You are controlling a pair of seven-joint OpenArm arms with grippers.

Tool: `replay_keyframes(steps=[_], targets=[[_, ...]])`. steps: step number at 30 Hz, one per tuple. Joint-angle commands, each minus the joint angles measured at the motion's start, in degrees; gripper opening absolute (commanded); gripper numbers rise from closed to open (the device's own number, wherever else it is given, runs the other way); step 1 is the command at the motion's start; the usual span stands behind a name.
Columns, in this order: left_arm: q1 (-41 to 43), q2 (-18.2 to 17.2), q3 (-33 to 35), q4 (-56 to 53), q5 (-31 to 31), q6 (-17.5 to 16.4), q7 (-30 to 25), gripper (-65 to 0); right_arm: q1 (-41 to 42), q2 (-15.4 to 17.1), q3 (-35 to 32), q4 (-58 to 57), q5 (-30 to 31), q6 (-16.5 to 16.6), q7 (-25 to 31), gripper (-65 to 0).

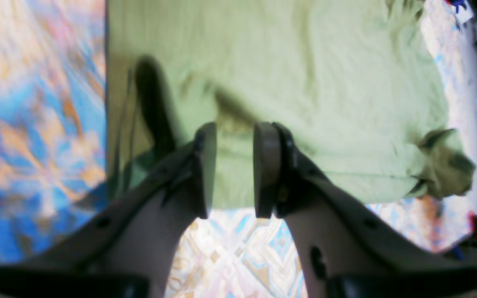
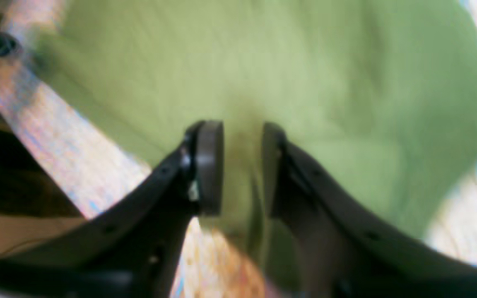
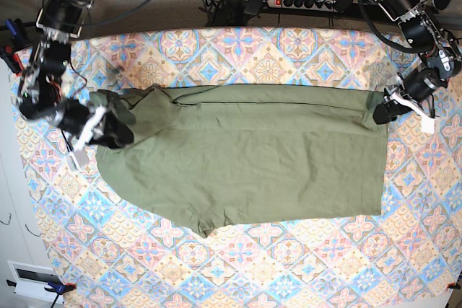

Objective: Layout the t-shirt on the table in an organized manner, then fold the t-shirt properly

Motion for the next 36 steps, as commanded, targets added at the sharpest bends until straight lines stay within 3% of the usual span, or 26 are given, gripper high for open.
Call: replay_keyframes(steps=[1, 7, 15, 21, 26, 29, 36], targets=[[-0.1, -1.0, -0.2, 2.2, -0.6, 0.0, -0.6, -49.6, -0.6, 1.1, -0.6, -1.8, -0.3, 0.1, 0.5, -51.7], [-0.1, -1.4, 1.3, 2.8, 0.7, 0.0, -0.9, -49.6, -0.6, 1.1, -4.7, -14.8, -4.3, 0.1, 7.6, -51.9], [-1.0, -1.4, 1.4, 2.8, 6.4, 0.0, -1.8, -49.1, 2.6, 1.1, -4.5, -17.1, -13.4, 0.1, 11.7, -52.0], [-3.8, -2.9, 1.3, 2.8, 8.2, 0.0, -2.9, -48.9, 0.6, 1.1, -1.3, -9.5, -6.7, 0.1, 11.1, -51.9], [-8.8, -2.9, 1.1, 2.7, 9.0, 0.0, -3.1, -48.8, -1.3, 1.1, 0.5, 0.5, -4.7, 0.1, 9.9, -51.9], [-12.8, -2.7, 1.4, 0.9, 13.4, 0.0, -4.5, -48.8, -1.1, 1.1, 0.5, 3.4, -4.9, 0.1, 9.8, -51.9], [-25.6, -3.5, 1.5, -16.5, 25.3, 0.0, -12.6, -48.7, 3.3, 1.1, 0.5, 2.6, -6.9, 0.1, 10.1, -51.9]])
